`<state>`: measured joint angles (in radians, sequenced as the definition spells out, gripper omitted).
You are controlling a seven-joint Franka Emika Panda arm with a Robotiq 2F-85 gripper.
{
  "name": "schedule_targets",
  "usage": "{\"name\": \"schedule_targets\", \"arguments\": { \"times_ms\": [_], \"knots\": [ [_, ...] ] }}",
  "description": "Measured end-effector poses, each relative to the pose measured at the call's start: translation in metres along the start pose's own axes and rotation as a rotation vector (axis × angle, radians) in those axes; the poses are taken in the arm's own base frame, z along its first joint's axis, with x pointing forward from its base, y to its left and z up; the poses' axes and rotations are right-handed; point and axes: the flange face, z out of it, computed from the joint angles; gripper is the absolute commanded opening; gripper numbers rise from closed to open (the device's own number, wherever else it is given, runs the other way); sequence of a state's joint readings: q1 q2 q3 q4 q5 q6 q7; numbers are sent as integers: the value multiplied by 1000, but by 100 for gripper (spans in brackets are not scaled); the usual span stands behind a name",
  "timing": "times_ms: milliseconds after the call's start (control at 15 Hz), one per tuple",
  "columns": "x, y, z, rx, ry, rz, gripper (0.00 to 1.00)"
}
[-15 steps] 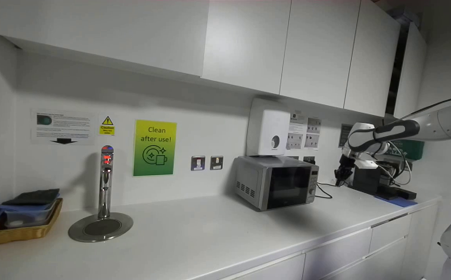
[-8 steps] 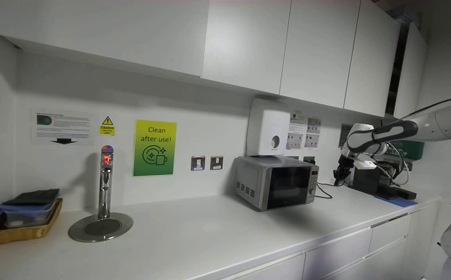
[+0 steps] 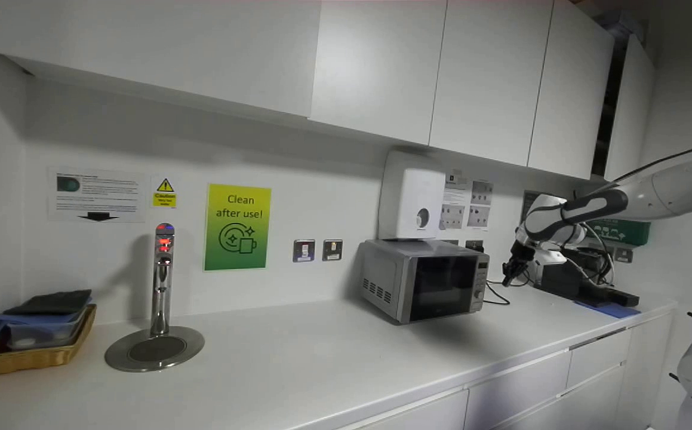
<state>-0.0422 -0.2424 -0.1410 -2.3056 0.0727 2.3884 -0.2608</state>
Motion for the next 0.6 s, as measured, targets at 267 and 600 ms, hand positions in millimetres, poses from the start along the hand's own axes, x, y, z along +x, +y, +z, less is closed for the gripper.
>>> {"name": "schedule_targets", "arguments": {
  "times_ms": [267,600],
  "knots": [
    [9,-2,9,14,35,3,0],
    [27,2,11,2,100,12,0]
  ]
}}
